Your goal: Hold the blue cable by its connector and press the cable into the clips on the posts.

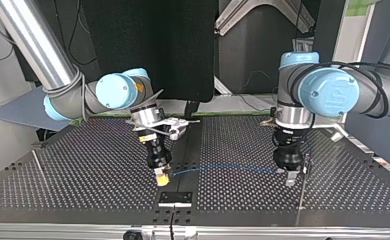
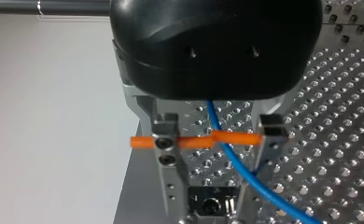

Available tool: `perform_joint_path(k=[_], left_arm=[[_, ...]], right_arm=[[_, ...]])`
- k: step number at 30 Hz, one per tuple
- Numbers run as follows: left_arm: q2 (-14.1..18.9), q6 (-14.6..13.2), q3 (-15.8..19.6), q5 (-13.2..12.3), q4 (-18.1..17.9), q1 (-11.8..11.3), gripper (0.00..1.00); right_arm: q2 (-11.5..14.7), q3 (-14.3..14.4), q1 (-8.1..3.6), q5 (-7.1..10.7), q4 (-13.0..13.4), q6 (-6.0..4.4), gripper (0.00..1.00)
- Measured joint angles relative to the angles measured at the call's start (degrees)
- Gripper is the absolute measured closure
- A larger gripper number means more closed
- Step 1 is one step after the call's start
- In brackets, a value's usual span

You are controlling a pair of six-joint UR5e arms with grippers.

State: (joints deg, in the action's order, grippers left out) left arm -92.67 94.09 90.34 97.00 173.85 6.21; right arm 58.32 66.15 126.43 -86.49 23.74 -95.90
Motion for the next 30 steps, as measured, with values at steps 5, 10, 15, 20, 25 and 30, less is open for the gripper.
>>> perform_joint_path(k=[5,10,15,20,25,30], left_arm=[[0.00,0.06,0.02,1.26,-0.13,0.18,0.76],[0.02,0.09,0.03,2.42,-0.01,0.60,1.00],[0.01,1.20,0.05,2.25,0.65,0.84,1.00],[0.01,1.45,0.07,4.09,1.01,1.19,1.00],[-0.02,1.22,0.08,4.95,0.99,1.54,1.00],[-0.07,0.92,0.66,5.09,-0.02,2.33,1.00]], right_arm=[[0.01,0.00,0.00,0.00,0.00,0.08,1.00],[0.01,-0.01,0.09,0.00,0.00,0.16,1.00],[0.01,-0.01,0.22,0.00,-0.06,0.17,1.00],[0.01,0.01,0.25,0.00,-0.37,0.25,1.00],[0.01,0.04,0.27,0.00,-0.88,0.41,1.00],[0.00,1.17,0.26,-0.02,-1.52,0.57,1.00]])
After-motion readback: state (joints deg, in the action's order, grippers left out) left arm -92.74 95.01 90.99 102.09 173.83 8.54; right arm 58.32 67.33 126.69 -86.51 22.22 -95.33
